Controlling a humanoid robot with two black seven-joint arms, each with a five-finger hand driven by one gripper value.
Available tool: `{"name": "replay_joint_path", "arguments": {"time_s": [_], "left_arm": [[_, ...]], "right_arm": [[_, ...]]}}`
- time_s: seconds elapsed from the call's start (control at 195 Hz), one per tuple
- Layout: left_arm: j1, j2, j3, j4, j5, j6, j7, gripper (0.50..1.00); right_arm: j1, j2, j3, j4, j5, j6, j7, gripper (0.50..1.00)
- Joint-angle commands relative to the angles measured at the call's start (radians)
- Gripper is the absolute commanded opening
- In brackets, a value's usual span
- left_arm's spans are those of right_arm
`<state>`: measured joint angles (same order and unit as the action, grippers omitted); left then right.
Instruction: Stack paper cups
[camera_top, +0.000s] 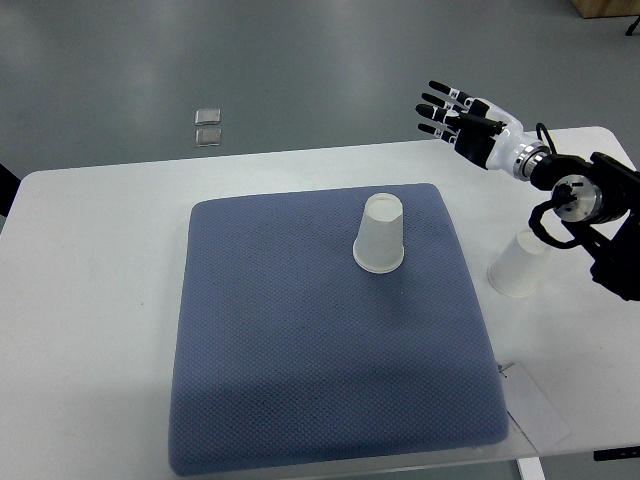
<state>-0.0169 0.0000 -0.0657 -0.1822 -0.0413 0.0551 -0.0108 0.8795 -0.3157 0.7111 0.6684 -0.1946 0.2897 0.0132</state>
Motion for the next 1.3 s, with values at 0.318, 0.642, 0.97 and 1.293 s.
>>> {"name": "replay_joint_path", "arguments": {"time_s": [0.318,0.642,0.97,1.293], "left_arm": [[0.0,0.0,0.003,-0.017,0.003,-0.001,0.0,1.0],[-0.002,0.0,0.004,-0.022,0.001,-0.001,0.0,1.0],[-0.002,0.0,0.003,-0.022,0.001,-0.001,0.0,1.0],[-0.003,0.0,0.004,-0.023,0.001,-0.001,0.0,1.0]], "right_arm": [[0.602,-0.261,-0.865,0.2,-0.503,0.266,-0.065,0.926],[1.026,-0.194,-1.254,0.378,-0.608,0.321,-0.096,0.926],[1.086,-0.284,-1.302,0.52,-0.598,0.321,-0.171,0.926],[1.067,-0.387,-1.325,0.57,-0.606,0.321,-0.191,0.924]]}}
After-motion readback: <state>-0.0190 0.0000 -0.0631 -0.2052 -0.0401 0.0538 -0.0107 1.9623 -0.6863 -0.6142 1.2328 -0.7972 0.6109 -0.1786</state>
